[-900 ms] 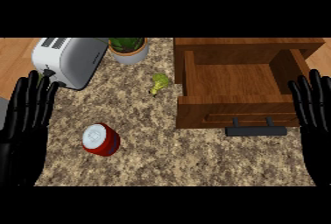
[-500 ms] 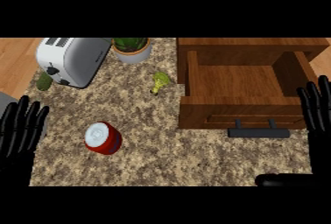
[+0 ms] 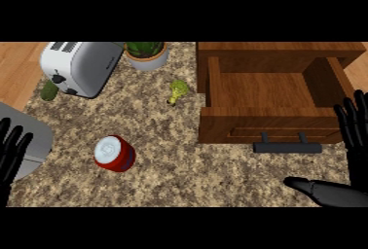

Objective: Pick up the can, place it into the drawer and close the drawer

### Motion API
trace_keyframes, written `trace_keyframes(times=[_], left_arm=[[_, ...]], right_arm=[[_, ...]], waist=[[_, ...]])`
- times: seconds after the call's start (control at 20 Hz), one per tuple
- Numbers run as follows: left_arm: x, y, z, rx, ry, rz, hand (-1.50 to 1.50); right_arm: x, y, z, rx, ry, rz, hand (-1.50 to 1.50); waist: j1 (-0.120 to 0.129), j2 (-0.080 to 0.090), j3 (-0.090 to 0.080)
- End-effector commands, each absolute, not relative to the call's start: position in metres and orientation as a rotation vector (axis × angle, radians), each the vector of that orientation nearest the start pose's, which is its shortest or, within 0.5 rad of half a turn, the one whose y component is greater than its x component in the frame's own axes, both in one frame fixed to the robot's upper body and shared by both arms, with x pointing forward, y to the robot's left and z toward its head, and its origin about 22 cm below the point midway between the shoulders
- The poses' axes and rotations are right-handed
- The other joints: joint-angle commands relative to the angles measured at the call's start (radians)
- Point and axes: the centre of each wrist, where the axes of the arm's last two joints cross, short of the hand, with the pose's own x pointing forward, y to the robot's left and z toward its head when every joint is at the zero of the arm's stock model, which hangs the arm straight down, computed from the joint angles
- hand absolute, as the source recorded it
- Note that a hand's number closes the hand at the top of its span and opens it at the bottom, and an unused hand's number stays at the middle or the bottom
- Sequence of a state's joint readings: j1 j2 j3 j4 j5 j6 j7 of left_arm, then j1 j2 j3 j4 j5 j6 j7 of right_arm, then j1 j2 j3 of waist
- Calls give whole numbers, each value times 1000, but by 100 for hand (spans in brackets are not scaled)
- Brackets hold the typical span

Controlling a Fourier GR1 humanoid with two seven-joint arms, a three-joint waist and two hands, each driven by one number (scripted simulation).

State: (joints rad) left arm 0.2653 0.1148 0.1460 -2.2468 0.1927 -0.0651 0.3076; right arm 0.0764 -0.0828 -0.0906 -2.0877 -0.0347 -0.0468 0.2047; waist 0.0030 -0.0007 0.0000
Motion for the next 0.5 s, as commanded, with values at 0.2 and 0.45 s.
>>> trace_keyframes(times=[0.2, 0.45], left_arm=[[163, 278, 115, 63, -1680, 54, -150], [176, 259, 107, 71, -1637, 58, -150]], right_arm=[[196, -269, 105, -158, -1795, -81, -150], [184, -281, 126, -166, -1816, -55, -150]], waist=[[-3, 0, 0], [-8, 0, 0]])
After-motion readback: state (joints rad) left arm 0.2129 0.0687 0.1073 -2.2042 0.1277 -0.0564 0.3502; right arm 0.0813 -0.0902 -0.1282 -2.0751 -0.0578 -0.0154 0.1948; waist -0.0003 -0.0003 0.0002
